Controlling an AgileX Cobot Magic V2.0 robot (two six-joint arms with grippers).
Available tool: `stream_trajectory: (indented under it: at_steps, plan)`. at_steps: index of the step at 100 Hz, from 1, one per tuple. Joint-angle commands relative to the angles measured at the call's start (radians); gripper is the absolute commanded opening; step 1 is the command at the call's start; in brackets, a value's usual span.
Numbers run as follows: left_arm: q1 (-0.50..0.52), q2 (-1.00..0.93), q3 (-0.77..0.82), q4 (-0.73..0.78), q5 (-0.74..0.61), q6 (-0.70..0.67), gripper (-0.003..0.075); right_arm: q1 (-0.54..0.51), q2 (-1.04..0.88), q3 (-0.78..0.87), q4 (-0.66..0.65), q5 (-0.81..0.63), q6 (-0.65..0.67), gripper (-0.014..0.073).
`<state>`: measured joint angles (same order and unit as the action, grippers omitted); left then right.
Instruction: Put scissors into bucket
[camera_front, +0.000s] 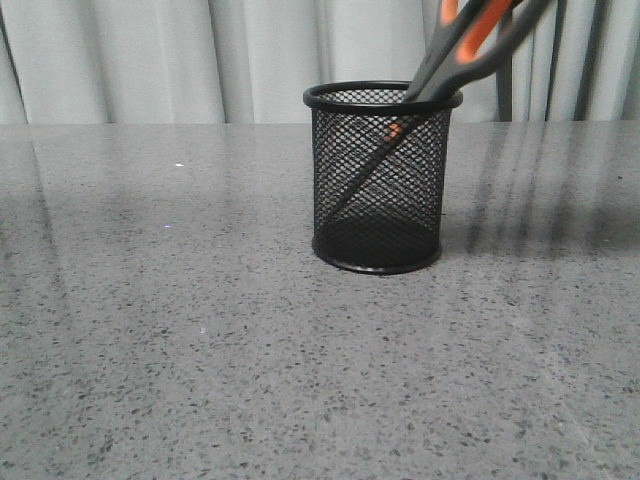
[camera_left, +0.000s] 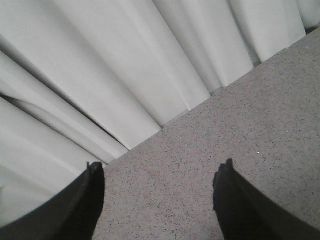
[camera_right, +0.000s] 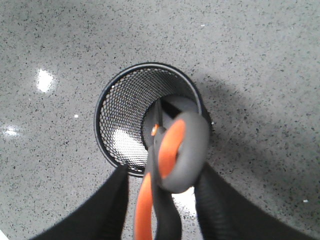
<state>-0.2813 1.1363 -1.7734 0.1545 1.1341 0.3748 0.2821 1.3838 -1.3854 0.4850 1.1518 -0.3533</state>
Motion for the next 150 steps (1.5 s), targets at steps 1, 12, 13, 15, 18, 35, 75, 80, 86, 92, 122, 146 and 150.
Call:
stream_trajectory:
  at_steps: [1, 12, 13, 15, 18, 35, 75, 80, 86, 92, 122, 146, 150]
  plan:
    - [0.005, -0.014, -0.024, -0.004, -0.067, -0.014, 0.0438, -0.001, -0.021, -0.048, 0.027, -0.032, -0.008, 0.0344]
    - [0.005, -0.014, -0.024, -0.004, -0.063, -0.014, 0.0438, -0.012, -0.023, -0.091, -0.024, -0.026, -0.008, 0.0344]
    - [0.005, -0.014, -0.024, -0.004, -0.063, -0.014, 0.0438, -0.016, -0.023, -0.094, -0.027, -0.024, -0.008, 0.0344]
    - [0.005, -0.014, -0.024, -0.002, -0.061, -0.014, 0.0438, -0.018, -0.023, -0.105, -0.033, -0.021, -0.008, 0.0344]
    - [0.005, -0.014, -0.024, 0.000, -0.058, -0.014, 0.0438, -0.030, -0.028, -0.119, -0.037, -0.017, -0.008, 0.0344]
    - [0.005, -0.014, -0.024, 0.004, -0.029, -0.014, 0.0438, -0.098, -0.063, -0.176, -0.042, -0.035, -0.005, 0.0342]
    - [0.005, -0.014, 0.018, 0.001, 0.008, -0.014, -0.0020, -0.139, -0.238, -0.066, -0.014, -0.293, 0.002, -0.0001]
    - [0.005, -0.022, 0.044, -0.015, 0.008, -0.014, -0.0021, -0.139, -0.272, -0.019, -0.014, -0.354, 0.002, -0.0066]
    - [0.005, -0.039, 0.082, -0.047, -0.017, -0.014, -0.0021, -0.139, -0.320, 0.046, -0.012, -0.434, 0.002, -0.0071]
    - [0.005, -0.068, 0.146, -0.083, -0.073, -0.014, -0.0021, -0.139, -0.368, 0.129, -0.012, -0.518, 0.002, -0.0071]
    - [0.005, -0.393, 0.698, -0.167, -0.672, -0.041, -0.0021, -0.139, -0.716, 0.578, -0.012, -0.902, 0.002, -0.0071]
    - [0.005, -0.711, 1.241, -0.315, -1.085, -0.041, -0.0021, -0.139, -1.002, 0.892, -0.012, -0.980, 0.002, -0.0071]
    - [0.005, -0.765, 1.322, -0.335, -1.134, -0.041, -0.0021, -0.139, -1.048, 0.941, -0.012, -0.976, 0.002, -0.0071]
